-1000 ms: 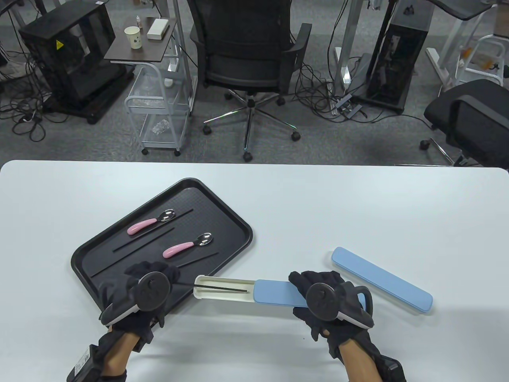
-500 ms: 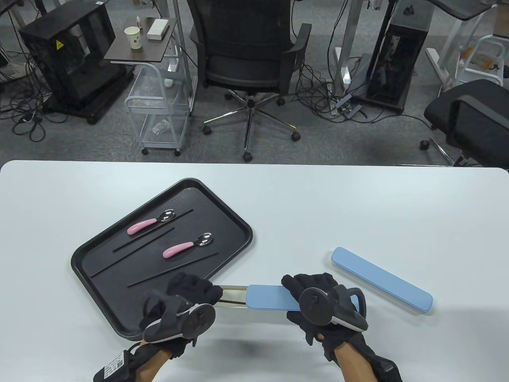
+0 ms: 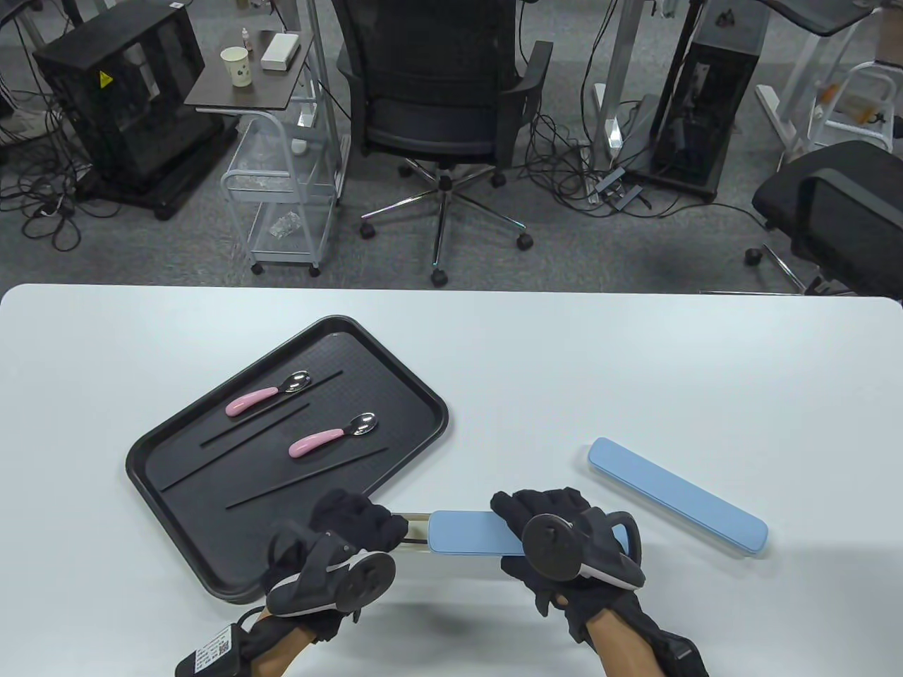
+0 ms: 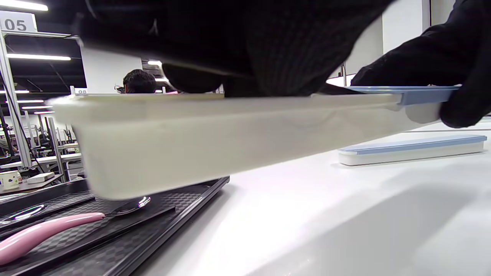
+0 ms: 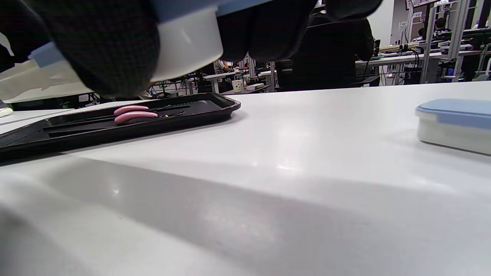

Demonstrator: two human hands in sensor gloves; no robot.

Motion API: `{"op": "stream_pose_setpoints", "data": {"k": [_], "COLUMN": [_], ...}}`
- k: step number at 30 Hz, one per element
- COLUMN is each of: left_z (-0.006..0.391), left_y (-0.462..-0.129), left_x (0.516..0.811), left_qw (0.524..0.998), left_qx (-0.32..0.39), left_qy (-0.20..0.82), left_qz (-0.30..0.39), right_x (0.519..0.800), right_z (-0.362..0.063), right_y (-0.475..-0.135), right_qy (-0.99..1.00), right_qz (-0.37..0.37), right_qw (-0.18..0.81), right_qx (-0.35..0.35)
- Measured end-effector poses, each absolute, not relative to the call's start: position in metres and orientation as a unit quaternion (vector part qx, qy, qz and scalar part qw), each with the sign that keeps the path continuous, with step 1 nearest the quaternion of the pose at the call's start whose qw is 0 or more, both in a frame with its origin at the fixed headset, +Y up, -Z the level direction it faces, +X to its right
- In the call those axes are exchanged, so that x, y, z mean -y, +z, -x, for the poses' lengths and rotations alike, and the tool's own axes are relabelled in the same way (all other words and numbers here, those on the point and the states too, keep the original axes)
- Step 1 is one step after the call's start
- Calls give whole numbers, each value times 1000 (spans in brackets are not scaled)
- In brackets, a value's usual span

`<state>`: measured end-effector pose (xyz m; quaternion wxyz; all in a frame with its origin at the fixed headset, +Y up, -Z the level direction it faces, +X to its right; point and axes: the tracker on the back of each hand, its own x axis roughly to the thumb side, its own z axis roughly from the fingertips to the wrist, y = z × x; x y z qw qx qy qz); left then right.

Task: Slide to open lunch boxes and place utensils

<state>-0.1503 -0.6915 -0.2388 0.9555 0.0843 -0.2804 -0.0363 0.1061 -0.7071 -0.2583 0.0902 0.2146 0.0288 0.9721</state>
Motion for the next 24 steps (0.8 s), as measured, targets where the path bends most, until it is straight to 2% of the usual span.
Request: {"op": "stream_pose_setpoints", "data": {"k": [14,20,24], "left_z": [163,195,231], "left_y": [-241,-250,-263], "left_x": [684,672,668], "left_qw": [958,969,981], "left_qx": [269,209,127], "left_qy": [21,63,95], "left_qz": [-99,-117,-115], "right_x": [708,707,707], "right_z": [-110,-112,-114], "right_y": [-259,-259,-259], "right_qy": [972,973,974], "right_qz": [-209,-206,-203], "right_qw": [100,98,99], "right_qx": [-29,-27,-22]}}
